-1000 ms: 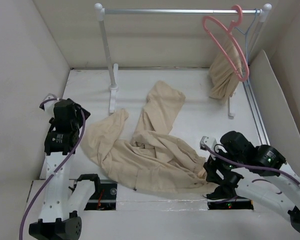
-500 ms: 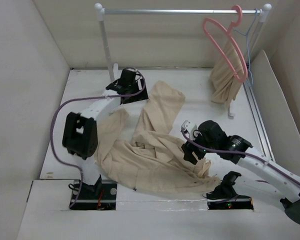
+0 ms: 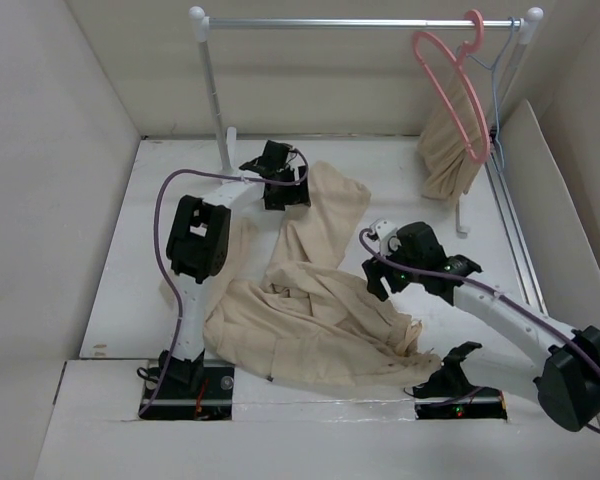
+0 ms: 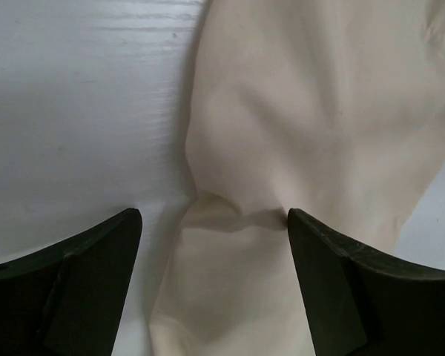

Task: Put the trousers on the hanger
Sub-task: Flatten out the trousers at the center of the board.

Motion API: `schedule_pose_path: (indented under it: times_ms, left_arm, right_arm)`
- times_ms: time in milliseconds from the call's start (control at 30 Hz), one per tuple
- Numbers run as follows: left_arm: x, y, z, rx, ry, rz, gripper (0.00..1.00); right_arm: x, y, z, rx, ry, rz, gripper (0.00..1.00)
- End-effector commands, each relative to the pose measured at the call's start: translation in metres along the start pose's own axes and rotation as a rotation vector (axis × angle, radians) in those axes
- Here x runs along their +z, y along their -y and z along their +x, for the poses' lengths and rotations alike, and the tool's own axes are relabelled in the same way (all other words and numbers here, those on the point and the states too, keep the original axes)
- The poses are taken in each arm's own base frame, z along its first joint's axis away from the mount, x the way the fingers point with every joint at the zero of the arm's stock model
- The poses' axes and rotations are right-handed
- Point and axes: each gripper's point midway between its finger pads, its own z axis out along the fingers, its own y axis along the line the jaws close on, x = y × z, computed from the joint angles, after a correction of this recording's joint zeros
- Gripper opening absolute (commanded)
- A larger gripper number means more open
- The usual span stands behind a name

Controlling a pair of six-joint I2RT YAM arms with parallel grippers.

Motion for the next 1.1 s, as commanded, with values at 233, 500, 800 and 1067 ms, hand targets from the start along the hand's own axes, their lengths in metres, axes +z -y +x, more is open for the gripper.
schedule_pose_path:
  times_ms: [233,500,800,1067]
  left_arm:
    - [0.009,0.014,0.034,-0.024,-0.087,0.076,0.13]
    - [-0.096,-0.006,-0.019,-0.123,0.165,0.021,0.00]
    - [-0.360,-0.030,-0.050,-0.267,0.699,-0.099,0.00]
    - [-0.485,-0.069,-0.025,-0.424,0.940,-0.316,0.00]
  right_arm:
    - [0.028,-0.016,0.005,-0.031,0.004,-0.230,0.69]
    - [-0.025,0.018,-0.054,-0.078,0.137,-0.019,0.00]
    - [-0.101,0.035,-0.082,-0.068,0.286,0.155,0.00]
    - [-0.175,0.025,-0.093,-0.082,0.406,0.223,0.00]
